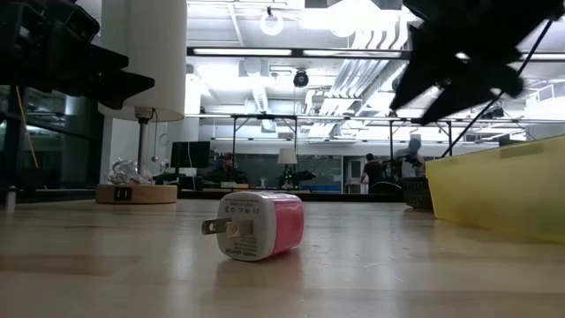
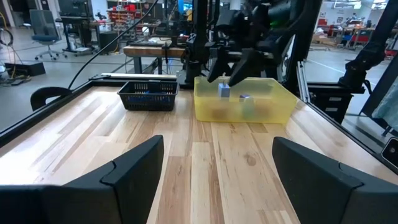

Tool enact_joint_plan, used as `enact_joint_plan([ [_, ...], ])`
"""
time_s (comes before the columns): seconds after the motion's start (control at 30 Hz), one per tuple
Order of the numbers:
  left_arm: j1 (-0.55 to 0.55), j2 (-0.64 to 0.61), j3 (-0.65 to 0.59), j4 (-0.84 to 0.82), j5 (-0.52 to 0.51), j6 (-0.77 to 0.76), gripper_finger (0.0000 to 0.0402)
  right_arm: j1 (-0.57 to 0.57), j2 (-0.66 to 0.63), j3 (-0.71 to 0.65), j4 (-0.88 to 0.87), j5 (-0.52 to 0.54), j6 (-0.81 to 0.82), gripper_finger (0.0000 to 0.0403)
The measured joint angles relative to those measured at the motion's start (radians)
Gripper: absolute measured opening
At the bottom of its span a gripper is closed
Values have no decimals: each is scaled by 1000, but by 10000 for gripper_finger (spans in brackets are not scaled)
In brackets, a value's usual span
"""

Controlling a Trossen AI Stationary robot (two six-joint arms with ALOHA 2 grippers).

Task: Pick & Place Office items
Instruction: Put the pink charger adapter into the yellow bin

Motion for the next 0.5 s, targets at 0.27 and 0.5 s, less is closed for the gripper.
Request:
enact_joint_plan([
  [0.27,0,0,0,0,0,0,293,-57,0,0,377,-110,-595,270],
  [0.5,0,0,0,0,0,0,293,-73,1,0,615,-260,-993,270],
])
